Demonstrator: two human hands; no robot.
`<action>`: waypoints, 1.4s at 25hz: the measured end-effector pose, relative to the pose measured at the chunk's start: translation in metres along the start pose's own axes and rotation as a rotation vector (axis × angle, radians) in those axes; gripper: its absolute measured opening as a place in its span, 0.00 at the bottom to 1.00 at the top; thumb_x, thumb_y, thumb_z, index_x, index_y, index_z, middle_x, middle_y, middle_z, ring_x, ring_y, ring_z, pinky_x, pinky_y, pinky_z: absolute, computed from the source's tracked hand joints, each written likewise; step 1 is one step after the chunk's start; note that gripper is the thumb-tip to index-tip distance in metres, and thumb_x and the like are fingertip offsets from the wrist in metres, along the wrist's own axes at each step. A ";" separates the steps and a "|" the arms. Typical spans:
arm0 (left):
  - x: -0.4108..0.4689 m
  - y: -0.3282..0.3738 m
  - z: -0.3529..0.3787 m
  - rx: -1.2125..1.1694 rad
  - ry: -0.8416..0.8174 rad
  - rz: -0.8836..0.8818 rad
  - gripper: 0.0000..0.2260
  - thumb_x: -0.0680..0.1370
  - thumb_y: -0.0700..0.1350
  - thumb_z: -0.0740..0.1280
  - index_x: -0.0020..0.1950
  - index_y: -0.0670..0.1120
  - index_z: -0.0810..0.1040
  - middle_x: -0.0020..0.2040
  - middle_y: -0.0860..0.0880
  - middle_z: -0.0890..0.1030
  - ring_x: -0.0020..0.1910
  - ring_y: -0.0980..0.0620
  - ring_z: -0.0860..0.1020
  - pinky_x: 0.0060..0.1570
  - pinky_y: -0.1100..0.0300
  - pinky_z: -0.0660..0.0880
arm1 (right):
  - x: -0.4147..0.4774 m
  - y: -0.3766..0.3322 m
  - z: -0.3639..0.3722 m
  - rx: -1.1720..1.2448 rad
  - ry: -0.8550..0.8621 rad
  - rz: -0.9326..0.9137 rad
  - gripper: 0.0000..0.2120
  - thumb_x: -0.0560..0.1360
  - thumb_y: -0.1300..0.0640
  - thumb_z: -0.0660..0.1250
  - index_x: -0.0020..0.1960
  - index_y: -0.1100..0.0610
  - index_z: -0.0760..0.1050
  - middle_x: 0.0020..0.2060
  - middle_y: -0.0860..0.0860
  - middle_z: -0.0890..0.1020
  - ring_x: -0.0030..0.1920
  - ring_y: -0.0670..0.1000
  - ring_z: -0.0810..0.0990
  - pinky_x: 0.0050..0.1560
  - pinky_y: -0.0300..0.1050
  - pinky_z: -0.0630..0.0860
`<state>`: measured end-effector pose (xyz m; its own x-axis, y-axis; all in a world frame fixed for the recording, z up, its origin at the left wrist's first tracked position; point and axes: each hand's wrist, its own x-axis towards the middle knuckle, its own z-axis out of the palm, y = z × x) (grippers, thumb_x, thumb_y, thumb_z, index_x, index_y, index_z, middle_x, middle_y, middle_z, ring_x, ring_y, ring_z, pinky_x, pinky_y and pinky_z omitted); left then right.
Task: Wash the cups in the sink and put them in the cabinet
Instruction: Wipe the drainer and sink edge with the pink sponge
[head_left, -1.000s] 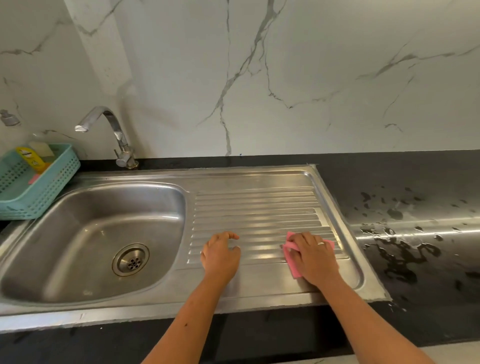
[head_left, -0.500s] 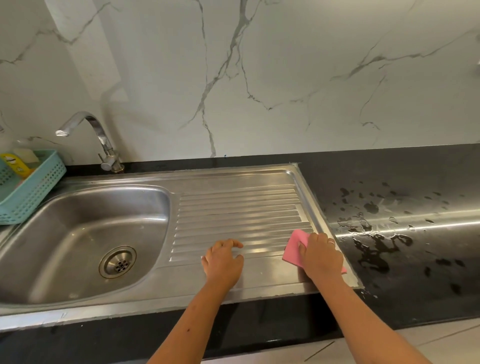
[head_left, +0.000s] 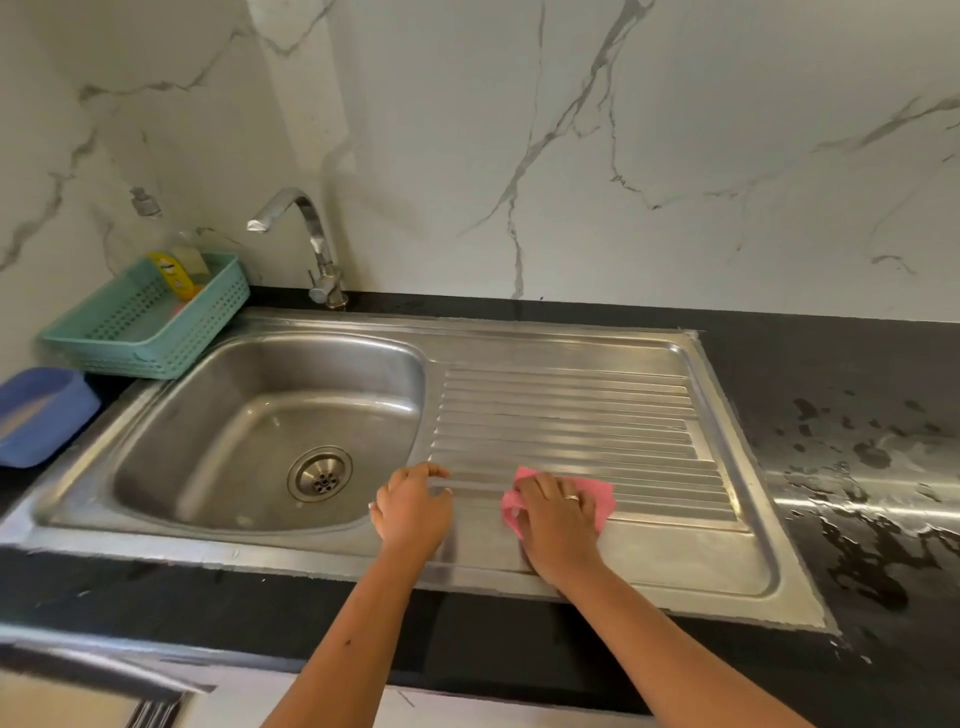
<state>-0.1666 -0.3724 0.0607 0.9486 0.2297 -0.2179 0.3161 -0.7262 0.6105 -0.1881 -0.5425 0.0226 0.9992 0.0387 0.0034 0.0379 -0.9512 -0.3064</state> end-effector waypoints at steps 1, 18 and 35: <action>0.002 -0.008 -0.006 0.001 0.014 -0.026 0.12 0.76 0.45 0.64 0.58 0.57 0.76 0.66 0.50 0.73 0.67 0.44 0.68 0.71 0.43 0.59 | 0.005 -0.018 0.004 0.013 -0.041 -0.067 0.17 0.79 0.51 0.57 0.68 0.50 0.66 0.66 0.46 0.69 0.67 0.52 0.66 0.64 0.51 0.60; -0.003 0.009 0.011 -0.047 0.062 0.014 0.17 0.75 0.40 0.63 0.63 0.54 0.73 0.67 0.49 0.72 0.67 0.46 0.67 0.70 0.48 0.61 | 0.018 -0.030 -0.003 0.210 -0.194 -0.493 0.12 0.77 0.59 0.59 0.56 0.52 0.79 0.53 0.47 0.83 0.52 0.49 0.80 0.57 0.46 0.74; -0.058 0.093 0.077 -0.015 -0.214 0.353 0.13 0.78 0.43 0.62 0.61 0.54 0.74 0.66 0.51 0.72 0.67 0.48 0.67 0.72 0.49 0.57 | -0.056 0.127 -0.108 -0.060 0.005 0.560 0.13 0.80 0.53 0.58 0.58 0.60 0.73 0.55 0.54 0.79 0.57 0.53 0.78 0.55 0.42 0.72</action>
<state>-0.1932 -0.5029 0.0717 0.9742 -0.1726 -0.1452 -0.0263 -0.7263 0.6869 -0.2388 -0.6988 0.0859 0.8671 -0.4782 -0.1394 -0.4978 -0.8419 -0.2082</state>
